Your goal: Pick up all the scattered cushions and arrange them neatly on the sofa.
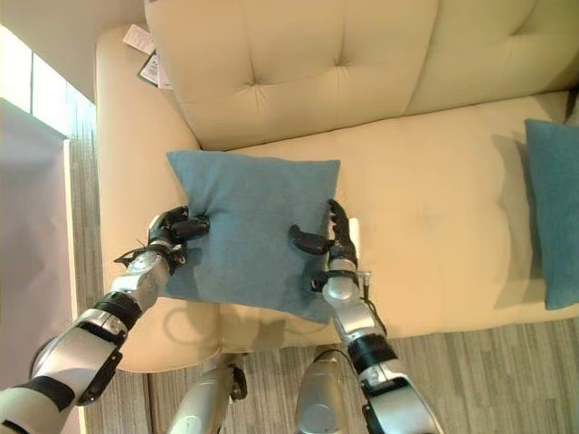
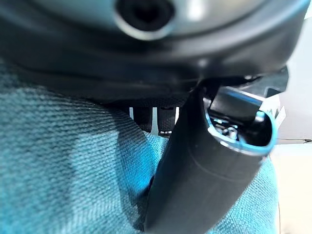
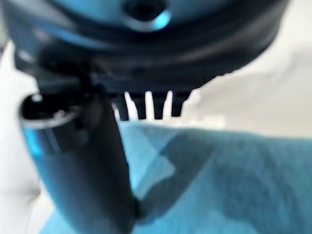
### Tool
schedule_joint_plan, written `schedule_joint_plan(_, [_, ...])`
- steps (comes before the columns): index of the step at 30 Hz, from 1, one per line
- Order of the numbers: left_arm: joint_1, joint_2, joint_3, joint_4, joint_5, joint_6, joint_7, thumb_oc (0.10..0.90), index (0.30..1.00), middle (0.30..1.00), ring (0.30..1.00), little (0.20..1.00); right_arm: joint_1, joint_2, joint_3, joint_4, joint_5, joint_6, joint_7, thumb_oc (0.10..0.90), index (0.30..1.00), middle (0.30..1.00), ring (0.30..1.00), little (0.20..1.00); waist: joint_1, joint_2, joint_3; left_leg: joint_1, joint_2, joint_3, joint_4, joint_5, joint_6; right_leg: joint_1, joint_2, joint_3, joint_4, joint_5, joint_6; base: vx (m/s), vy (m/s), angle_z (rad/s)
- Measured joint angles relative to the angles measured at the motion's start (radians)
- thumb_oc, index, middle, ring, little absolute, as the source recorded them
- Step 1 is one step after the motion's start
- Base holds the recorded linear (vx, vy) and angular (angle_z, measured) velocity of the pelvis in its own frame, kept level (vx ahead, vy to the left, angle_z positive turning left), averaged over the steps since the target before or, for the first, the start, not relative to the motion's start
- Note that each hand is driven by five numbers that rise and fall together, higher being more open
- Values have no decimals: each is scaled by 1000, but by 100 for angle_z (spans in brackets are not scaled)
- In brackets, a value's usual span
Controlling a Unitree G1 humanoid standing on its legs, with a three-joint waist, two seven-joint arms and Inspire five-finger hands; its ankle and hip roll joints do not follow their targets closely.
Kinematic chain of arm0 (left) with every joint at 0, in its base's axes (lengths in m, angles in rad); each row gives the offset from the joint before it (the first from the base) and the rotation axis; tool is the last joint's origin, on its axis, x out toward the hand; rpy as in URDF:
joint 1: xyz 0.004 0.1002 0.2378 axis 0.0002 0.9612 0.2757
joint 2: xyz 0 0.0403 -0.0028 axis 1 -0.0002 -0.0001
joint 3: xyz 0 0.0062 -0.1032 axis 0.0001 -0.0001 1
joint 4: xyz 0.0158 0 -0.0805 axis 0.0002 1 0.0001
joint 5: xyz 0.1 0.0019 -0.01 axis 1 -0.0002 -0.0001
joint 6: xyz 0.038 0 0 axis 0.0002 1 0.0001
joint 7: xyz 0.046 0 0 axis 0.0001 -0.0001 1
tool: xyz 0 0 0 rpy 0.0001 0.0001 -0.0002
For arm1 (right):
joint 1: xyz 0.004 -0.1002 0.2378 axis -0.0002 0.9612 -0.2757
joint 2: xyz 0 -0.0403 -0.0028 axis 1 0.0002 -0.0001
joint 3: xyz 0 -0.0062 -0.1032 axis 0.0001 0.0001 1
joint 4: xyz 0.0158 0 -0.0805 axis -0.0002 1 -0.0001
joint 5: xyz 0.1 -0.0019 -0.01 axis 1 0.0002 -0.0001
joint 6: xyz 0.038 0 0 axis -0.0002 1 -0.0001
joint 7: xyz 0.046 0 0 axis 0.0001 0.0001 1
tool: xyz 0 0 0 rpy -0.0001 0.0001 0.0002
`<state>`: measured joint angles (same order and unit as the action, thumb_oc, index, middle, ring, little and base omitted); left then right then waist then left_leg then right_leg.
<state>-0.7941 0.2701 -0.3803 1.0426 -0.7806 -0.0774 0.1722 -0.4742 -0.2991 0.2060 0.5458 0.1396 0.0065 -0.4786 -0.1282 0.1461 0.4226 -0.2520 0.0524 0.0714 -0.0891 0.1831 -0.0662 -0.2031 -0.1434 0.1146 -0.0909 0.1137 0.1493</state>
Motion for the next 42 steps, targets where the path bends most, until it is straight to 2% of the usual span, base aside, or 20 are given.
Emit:
schedule_joint_plan(4, [-4,-2,-2,0,10,-7,0,400,300,300,300,300,-57,39,4,121,43,-20,-6,800,900,900,900,900,-2,-9,6,-1,-6,-4,0,2,4,4,-5,-5,0,0,1,-19,-8,5])
schedule_joint_plan(7, [-4,-3,-4,1,9,-8,0,400,300,300,300,300,-123,44,45,244,67,-26,7,800,900,900,900,900,-4,-13,6,0,-8,-12,0,3,6,11,-7,-16,0,-1,2,-21,-15,9])
schedule_joint_plan(10, [-7,-7,-11,2,3,-8,0,400,300,300,300,300,-238,43,80,428,117,-17,83,800,900,900,900,900,-5,-18,4,1,-5,-24,0,7,11,17,-4,-27,0,-1,2,-8,-14,9])
schedule_joint_plan(14, [-6,-8,-12,18,-5,-5,0,400,300,300,300,300,-298,44,132,548,183,-23,148,800,900,900,900,900,1,-37,-7,4,-2,-25,0,9,11,21,1,-29,0,0,2,0,0,0])
schedule_joint_plan(16, [-5,-8,-12,30,-5,-5,0,400,300,300,300,300,-312,39,169,573,232,-23,190,593,589,589,589,589,3,-51,-17,6,0,-26,1,10,10,24,2,-30,0,0,2,0,0,0])
schedule_joint_plan(17, [-6,-9,-12,37,-5,-5,0,400,300,300,300,300,-315,39,181,582,240,-22,198,400,300,300,300,300,3,-55,-20,7,0,-26,1,10,10,25,2,-30,0,0,2,-4,-32,2])
schedule_joint_plan(19, [-2,-11,-13,65,-5,-4,-3,400,300,300,300,300,-335,39,267,625,219,-20,217,400,300,300,300,300,6,-68,-33,16,0,-26,1,10,10,34,1,-31,0,0,2,9,-41,0])
schedule_joint_plan(21, [21,-21,-14,71,-5,-3,-3,400,300,300,300,300,-347,37,350,667,133,-15,219,400,300,300,300,300,6,-71,-61,19,1,-26,1,10,10,36,2,-30,0,-1,1,0,0,0])
schedule_joint_plan(23, [48,-30,-27,72,-6,-3,-4,400,300,300,300,300,-346,33,354,672,61,11,238,400,300,300,300,300,8,-70,-82,26,2,-26,1,10,10,43,3,-31,0,-2,1,0,0,0])
schedule_joint_plan(24, [82,-29,-59,21,-30,0,1,400,300,300,300,300,-340,33,353,668,21,26,241,400,300,300,300,300,10,-65,-89,33,1,-25,1,10,10,52,2,-33,0,-3,1,-2,-7,4])
schedule_joint_plan(27, [167,-36,-101,-134,-62,-5,-3,400,300,300,300,300,-303,21,342,668,-9,35,240,400,300,300,300,300,35,-49,-102,34,-1,-26,1,10,10,54,0,-34,0,-3,2,-12,-21,3])
schedule_joint_plan(30, [237,-26,-138,-238,-132,1,0,400,300,300,300,300,-243,15,283,651,-37,35,234,400,300,300,300,300,39,-41,-106,60,1,-31,1,10,10,85,1,-44,4,-9,1,-5,-119,8])
schedule_joint_plan(33, [292,-26,-185,-288,-162,11,-2,400,300,300,300,300,-172,12,273,644,-42,36,223,400,300,300,300,300,39,-41,-108,99,4,-42,1,10,9,127,6,-60,17,-29,-4,7,-138,17])
schedule_joint_plan(36, [399,2,-188,-422,-203,25,-1,400,300,300,300,300,-14,-18,238,446,-56,67,195,400,300,300,300,300,33,-45,-106,148,21,-58,1,8,6,183,23,-80,21,-39,-13,-50,-206,13])
schedule_joint_plan(38, [468,27,-194,-471,-217,39,-1,400,300,300,300,300,97,-23,236,378,-63,72,191,400,300,300,300,300,36,-47,-107,203,43,-55,1,-8,-13,228,40,-80,33,-60,-27,-78,-171,-10])
schedule_joint_plan(40, [510,37,-190,-497,-220,41,-1,400,300,300,300,300,196,-40,198,269,-61,76,185,400,300,300,300,300,30,-43,-105,207,69,-56,7,-4,-29,223,75,-81,64,-70,-43,-190,-220,-5])
schedule_joint_plan(42, [525,37,-186,-501,-219,44,-1,400,300,300,300,300,264,-76,161,173,-56,70,187,400,300,300,300,300,32,-44,-104,204,91,-57,21,-5,-30,206,106,-85,110,-89,-66,-117,-136,1])
